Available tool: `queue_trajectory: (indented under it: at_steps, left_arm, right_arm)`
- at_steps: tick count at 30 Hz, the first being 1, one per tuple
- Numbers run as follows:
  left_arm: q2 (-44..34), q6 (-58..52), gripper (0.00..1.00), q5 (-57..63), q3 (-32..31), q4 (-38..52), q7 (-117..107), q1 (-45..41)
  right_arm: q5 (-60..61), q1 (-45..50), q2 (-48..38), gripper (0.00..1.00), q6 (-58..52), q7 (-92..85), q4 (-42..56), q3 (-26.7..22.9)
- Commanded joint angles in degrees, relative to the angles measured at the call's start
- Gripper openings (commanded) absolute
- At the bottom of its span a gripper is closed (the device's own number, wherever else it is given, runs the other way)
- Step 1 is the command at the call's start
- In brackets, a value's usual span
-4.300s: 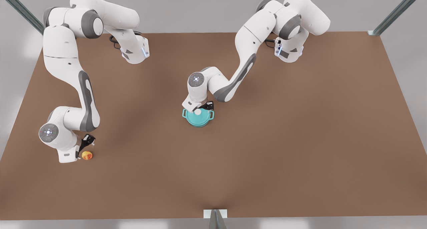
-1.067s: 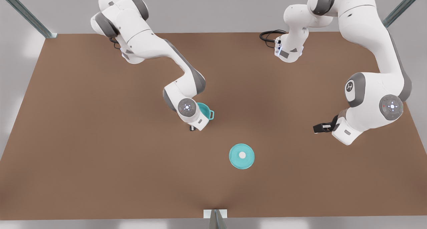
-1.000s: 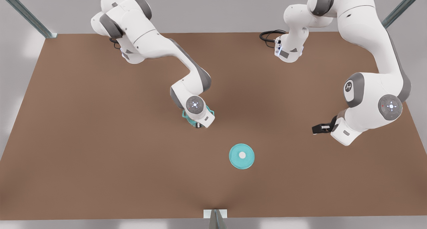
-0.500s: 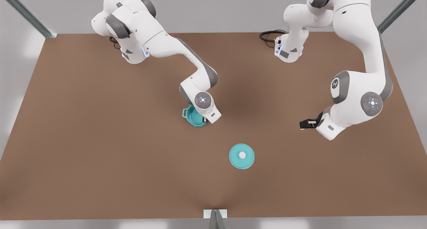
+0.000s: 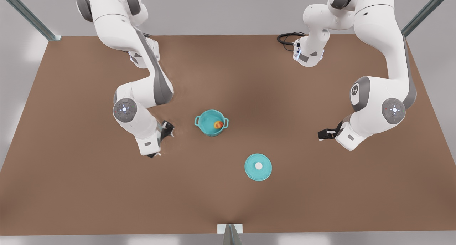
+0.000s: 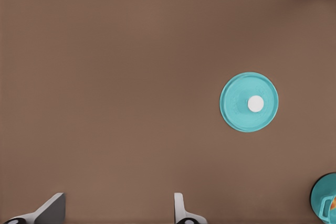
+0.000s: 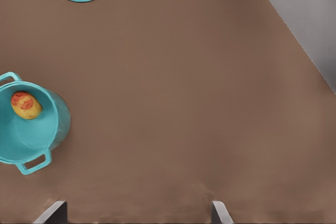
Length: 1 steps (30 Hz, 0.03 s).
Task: Open the pot lid and put the potato into the pot
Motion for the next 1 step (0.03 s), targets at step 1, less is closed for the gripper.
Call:
queue_trajectory:
  at_steps: [1]
  left_arm:
    - [-0.1, 0.1, 1.0, -0.3, 0.0, 0.0, -0.2, 0.0]
  right_arm:
    - [0.3, -2.2, -0.5, 1.0, -5.3, 12.7, 0.9, -6.5]
